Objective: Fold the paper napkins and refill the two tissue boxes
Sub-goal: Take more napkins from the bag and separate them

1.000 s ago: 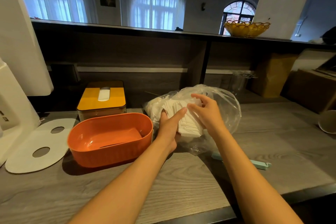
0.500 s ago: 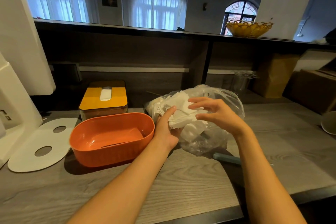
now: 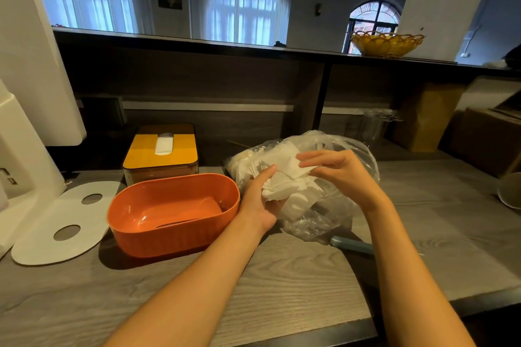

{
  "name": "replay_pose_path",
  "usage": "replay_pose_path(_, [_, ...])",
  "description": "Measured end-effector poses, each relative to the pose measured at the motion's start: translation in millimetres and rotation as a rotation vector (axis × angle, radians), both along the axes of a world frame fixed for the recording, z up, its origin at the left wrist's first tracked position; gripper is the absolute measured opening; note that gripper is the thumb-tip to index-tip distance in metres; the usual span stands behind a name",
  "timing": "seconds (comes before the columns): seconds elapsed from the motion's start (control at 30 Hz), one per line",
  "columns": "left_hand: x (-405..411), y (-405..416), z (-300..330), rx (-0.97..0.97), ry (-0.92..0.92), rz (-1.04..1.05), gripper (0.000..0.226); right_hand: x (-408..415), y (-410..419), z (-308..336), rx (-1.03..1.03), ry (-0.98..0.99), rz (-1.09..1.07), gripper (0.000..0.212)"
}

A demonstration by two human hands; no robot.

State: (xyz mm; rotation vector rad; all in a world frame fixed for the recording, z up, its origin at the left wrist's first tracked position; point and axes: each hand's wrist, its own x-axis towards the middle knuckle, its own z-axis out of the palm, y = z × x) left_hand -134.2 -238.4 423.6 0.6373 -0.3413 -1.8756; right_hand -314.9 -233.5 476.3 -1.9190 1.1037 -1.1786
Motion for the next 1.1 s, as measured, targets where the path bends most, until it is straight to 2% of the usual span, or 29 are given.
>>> replay_pose_path(0.13, [-2.2, -9.2, -4.3, 0.005, -0.055, 0.112, 0.059, -6.0, 5.4, 4.3, -0.082, -0.183, -0.033, 0.015])
replay_pose_path(0.23, [-7.3, -14.5, -9.2, -0.026, -0.202, 0.21, 0.066, -5.5, 4.4, 8.4, -0.128, -0.492, -0.106, 0.013])
replay_pose_path(0.3, [-10.7, -11.7, -8.0, -0.046, -0.241, 0.227, 0.078, -4.0, 4.8, 11.5, -0.054, -0.66, -0.023, 0.016])
replay_pose_path(0.37, [-14.2, -12.8, -10.8, -0.039, -0.217, 0.21, 0.101, 3.8, 6.3, 11.2, 0.043, -0.616, -0.004, 0.019])
replay_pose_path(0.43, [-16.9, -18.7, -19.2, -0.043, -0.212, 0.214, 0.112, 17.3, 3.7, 5.3, 0.085, -0.383, -0.137, 0.017])
replay_pose_path(0.53, [-15.7, -9.9, -12.4, -0.128, -0.313, 0.19, 0.097, 37.9, -5.2, -9.4, 0.09, -0.08, -0.283, 0.019])
replay_pose_path(0.6, [-17.4, -7.8, -12.4, -0.203, -0.416, 0.186, 0.082, 44.6, -10.2, -18.1, 0.061, -0.045, -0.338, 0.021])
replay_pose_path(0.67, [-19.0, -7.1, -12.8, -0.276, -0.472, 0.238, 0.069, 48.7, -12.5, -21.0, 0.047, -0.093, -0.404, 0.027])
replay_pose_path(0.73, [-17.7, -8.3, -10.3, -0.341, -0.464, 0.307, 0.073, 53.9, -11.9, -19.4, 0.09, -0.165, -0.446, 0.04])
replay_pose_path(0.8, [-15.9, -9.8, -7.7, -0.398, -0.469, 0.364, 0.079, 56.3, -14.2, -19.3, 0.229, -0.225, -0.416, 0.044])
replay_pose_path(0.9, [-14.0, -7.7, -2.9, -0.489, -0.524, 0.416, 0.075, 51.7, -12.9, -19.3, 0.479, -0.296, -0.278, 0.051])
replay_pose_path(1.03, [-13.8, -11.2, -3.0, -0.484, -0.554, 0.465, 0.057, 43.6, -9.1, -14.6, 0.513, -0.408, -0.275, 0.035])
replay_pose_path(1.1, [-13.8, -13.4, -3.9, -0.439, -0.544, 0.454, 0.049, 40.8, -9.1, -12.9, 0.52, -0.465, -0.315, 0.036])
